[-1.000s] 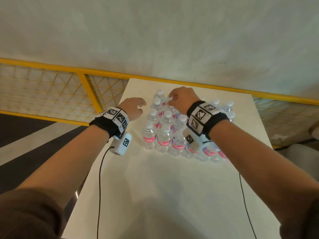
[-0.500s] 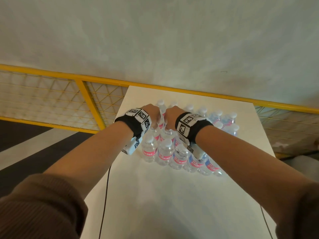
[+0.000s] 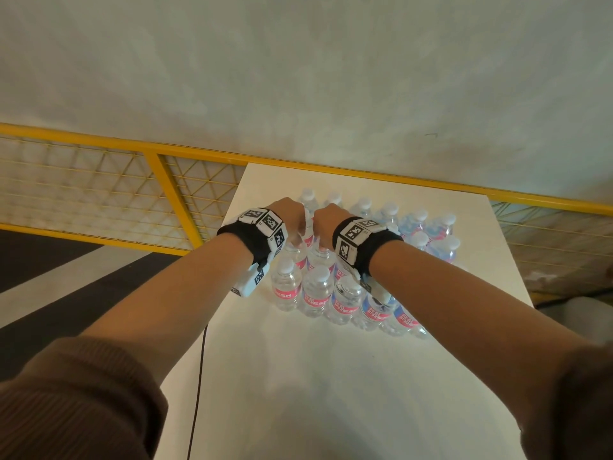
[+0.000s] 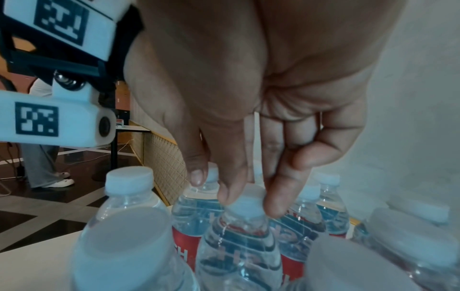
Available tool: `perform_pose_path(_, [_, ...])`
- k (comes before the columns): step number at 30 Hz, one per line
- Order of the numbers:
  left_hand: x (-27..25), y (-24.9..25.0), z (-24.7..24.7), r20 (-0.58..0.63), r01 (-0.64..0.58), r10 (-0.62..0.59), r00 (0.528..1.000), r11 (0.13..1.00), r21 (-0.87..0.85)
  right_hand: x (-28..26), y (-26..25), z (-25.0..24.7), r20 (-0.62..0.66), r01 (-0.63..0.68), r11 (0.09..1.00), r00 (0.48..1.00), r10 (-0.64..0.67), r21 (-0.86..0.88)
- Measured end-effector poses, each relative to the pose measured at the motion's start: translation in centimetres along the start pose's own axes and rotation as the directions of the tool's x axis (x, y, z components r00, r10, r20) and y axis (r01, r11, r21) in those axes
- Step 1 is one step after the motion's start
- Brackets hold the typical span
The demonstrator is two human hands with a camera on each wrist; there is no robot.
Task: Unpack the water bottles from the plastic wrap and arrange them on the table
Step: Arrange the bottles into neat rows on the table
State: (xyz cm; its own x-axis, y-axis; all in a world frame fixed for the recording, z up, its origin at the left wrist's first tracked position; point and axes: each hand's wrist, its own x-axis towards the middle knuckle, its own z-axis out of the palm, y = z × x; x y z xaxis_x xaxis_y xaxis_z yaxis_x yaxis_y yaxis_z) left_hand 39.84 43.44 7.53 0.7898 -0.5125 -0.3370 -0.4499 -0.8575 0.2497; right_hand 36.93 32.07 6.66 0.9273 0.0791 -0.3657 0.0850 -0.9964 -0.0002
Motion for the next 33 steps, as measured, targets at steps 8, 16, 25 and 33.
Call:
perform_pose_path(8, [0.1,-0.2,0.5,-0.026,0.022,-0.021,0.999,1.000,0.019,-0.1,0.1,0.1,-0.004,-0.013,1.000,1.000,0.013,0.028])
perform_pose_path(16, [0.3,-0.4,0.2,-0.049,0.059,-0.060,0.997,0.998,-0.017,0.0,0.0,-0.1,-0.012,-0.027,0.999,1.000,0.028,0.024])
perform_pose_path(25, [0.3,-0.6,0.8,-0.008,0.058,-0.057,0.998,0.998,0.021,-0.2,0.2,0.0,0.037,0.014,1.000,0.999,-0.014,0.025])
perform_pose_path(33, [-1.6,0.0,-0.4,-0.147,-0.029,0.029,0.989,1.000,0.003,-4.1,4.7,-3.2,-0.039,-0.054,0.994,0.998,0.058,0.100])
